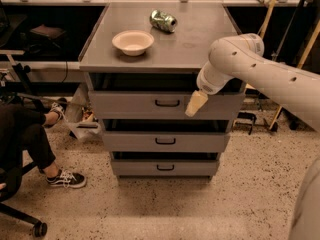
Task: Open top drawer
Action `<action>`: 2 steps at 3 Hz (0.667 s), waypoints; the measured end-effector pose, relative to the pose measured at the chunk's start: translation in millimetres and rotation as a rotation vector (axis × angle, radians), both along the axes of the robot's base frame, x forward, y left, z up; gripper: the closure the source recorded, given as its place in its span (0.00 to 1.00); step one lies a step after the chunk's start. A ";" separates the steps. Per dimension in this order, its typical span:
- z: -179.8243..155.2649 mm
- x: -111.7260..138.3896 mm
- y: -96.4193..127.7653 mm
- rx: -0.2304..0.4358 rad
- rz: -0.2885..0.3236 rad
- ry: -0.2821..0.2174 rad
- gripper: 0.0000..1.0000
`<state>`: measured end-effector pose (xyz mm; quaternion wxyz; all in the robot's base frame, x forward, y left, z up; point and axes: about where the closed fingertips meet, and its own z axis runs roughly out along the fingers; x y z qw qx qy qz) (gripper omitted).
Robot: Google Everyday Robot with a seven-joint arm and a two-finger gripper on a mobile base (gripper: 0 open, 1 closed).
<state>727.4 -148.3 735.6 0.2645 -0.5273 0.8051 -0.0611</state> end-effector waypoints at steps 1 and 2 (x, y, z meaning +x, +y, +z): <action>-44.8 20.0 18.0 -0.048 0.001 -0.021 0.00; -42.7 33.7 21.7 -0.067 0.008 -0.082 0.00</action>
Offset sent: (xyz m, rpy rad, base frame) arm 0.0122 0.0144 -0.0383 -0.0334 0.0006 0.0000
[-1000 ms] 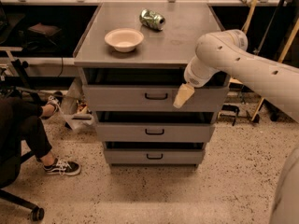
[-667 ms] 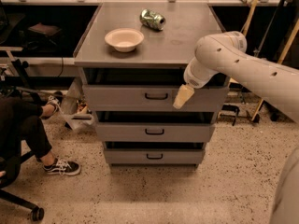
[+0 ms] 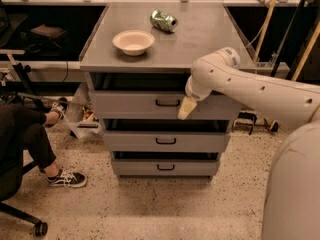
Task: Open top drawer
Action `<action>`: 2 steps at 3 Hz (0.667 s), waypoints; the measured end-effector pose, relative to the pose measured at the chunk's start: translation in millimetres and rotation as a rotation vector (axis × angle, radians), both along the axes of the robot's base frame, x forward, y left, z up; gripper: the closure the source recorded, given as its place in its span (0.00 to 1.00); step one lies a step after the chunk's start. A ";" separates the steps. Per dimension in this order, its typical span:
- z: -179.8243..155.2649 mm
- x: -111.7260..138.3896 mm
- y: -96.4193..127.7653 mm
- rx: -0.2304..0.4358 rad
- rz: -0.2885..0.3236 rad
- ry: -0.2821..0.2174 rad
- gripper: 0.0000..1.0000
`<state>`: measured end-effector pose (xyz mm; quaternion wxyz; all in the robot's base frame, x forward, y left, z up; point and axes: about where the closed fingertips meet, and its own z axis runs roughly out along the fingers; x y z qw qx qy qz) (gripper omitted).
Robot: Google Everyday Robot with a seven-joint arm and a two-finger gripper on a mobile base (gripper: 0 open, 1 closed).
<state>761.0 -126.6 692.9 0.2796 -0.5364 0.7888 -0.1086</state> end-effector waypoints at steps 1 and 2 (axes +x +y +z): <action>0.0 0.0 0.0 0.000 0.000 0.000 0.00; -2.8 0.0 -0.1 0.000 0.002 0.000 0.00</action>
Offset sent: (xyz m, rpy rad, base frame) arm 0.0040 -0.0070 -0.0701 -0.0285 0.0318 0.1520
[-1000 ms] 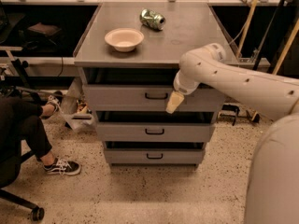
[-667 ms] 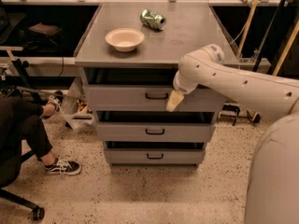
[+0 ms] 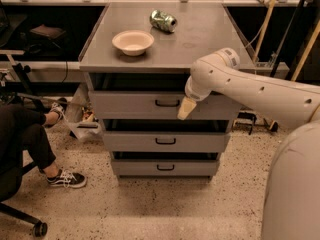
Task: Open top drawer
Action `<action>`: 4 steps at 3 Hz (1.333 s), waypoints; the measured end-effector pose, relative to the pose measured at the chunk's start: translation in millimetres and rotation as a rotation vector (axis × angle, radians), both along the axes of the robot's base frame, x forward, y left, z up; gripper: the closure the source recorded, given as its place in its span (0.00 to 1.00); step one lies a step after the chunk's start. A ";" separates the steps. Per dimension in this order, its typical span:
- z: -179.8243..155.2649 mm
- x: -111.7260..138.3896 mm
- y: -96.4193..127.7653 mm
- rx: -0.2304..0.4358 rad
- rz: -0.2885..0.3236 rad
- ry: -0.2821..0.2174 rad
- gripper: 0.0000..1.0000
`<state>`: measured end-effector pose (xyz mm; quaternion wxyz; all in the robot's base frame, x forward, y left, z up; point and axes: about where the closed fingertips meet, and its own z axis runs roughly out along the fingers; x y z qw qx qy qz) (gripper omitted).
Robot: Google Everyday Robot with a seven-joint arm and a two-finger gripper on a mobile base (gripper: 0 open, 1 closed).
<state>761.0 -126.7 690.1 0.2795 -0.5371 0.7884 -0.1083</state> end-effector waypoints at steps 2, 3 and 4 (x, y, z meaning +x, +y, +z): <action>-53.5 4.5 -17.4 0.034 0.016 0.062 0.00; -53.5 4.5 -17.4 0.034 0.016 0.062 0.19; -53.6 4.5 -17.4 0.034 0.016 0.062 0.42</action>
Offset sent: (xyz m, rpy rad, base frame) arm 0.0051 -0.0151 -0.0345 0.0307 0.0354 0.0032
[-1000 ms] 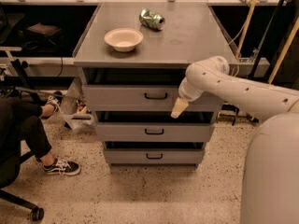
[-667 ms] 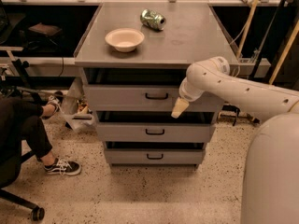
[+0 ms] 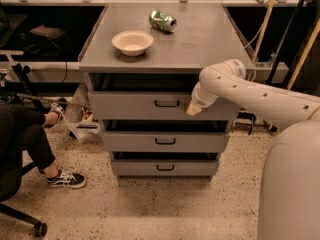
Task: Open top drawer
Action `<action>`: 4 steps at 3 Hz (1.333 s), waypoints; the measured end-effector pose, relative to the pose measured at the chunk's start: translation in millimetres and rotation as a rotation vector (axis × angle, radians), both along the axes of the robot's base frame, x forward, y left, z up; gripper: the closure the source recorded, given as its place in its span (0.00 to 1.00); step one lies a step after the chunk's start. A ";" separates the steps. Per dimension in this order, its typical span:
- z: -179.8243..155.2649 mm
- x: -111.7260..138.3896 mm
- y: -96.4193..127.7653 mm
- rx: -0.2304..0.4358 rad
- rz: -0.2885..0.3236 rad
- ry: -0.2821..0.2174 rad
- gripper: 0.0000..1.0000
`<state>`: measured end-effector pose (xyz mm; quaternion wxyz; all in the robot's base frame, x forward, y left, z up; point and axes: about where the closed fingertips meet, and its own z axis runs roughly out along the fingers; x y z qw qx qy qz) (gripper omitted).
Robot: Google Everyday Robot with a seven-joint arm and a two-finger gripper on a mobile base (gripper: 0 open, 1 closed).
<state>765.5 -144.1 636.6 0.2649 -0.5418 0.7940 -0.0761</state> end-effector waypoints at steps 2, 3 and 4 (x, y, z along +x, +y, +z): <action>9.0 2.2 -6.8 0.000 0.000 0.000 0.88; 18.1 3.8 -12.1 0.000 0.000 0.000 1.00; 22.0 4.6 -14.5 0.000 0.000 0.000 1.00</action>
Offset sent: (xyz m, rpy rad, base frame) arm 0.0101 -0.0115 -0.0076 0.0803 0.0497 -0.0205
